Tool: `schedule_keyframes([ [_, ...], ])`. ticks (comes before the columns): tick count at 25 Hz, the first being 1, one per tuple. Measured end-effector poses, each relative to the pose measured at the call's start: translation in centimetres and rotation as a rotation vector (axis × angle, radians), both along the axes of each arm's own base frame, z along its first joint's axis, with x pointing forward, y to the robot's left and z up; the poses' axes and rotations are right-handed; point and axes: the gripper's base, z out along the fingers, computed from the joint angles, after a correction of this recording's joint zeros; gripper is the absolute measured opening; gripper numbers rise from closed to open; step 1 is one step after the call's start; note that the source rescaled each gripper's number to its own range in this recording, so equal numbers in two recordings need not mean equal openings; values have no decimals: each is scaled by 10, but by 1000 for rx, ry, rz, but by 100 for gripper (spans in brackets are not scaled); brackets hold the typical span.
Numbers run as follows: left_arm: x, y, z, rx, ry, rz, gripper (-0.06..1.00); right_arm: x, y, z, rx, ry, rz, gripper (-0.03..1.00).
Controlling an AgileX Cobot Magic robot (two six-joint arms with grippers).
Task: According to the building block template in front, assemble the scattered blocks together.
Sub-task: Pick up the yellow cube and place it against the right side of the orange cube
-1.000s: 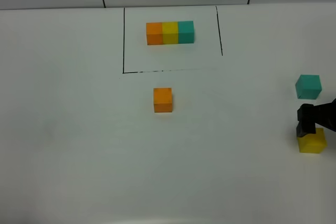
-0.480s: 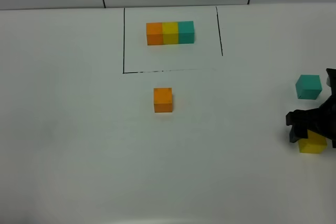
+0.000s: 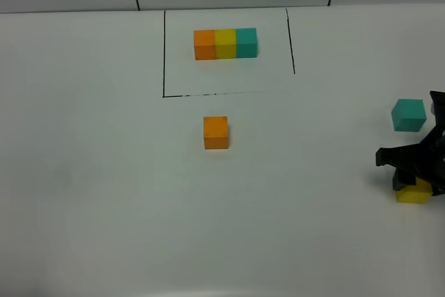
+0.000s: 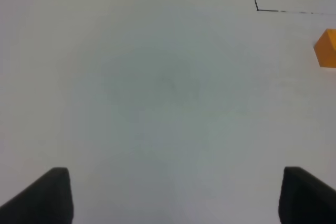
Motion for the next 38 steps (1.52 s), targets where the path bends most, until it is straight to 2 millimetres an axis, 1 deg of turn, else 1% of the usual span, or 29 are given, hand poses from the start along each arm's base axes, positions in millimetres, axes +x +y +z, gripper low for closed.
schedule_keyframes([
  [1,0,0,0,0,0,0,100,0,0,0,-1,2,-3,6],
  [2,0,0,0,0,0,0,100,0,0,0,-3,3,-3,2],
  [10,0,0,0,0,0,0,100,2,-1,2,-23,-1,43,2],
  [12,0,0,0,0,0,0,100,6,4,8,-39,6,128,2],
  [14,0,0,0,0,0,0,100,12,15,19,-65,25,292,2],
  [17,0,0,0,0,0,0,100,19,46,40,-98,27,625,2],
  [20,0,0,0,0,0,0,100,25,80,60,-157,-33,981,2],
  [22,0,0,0,0,0,0,100,31,96,71,-205,-85,1165,2],
  [24,0,0,0,0,0,0,100,39,112,79,-249,-120,1309,2],
  [25,0,0,0,0,0,0,100,43,121,79,-266,-117,1365,2],
  [27,0,0,0,0,0,0,100,50,138,74,-292,-76,1461,2],
  [28,0,0,0,0,0,0,100,55,144,74,-305,-56,1489,2],
  [29,0,0,0,0,0,0,100,59,151,68,-309,-22,1514,2],
  [34,0,0,0,0,0,0,100,85,176,53,-308,30,1576,2],
  [38,0,0,0,0,0,0,100,98,191,48,-294,22,1610,2],
])
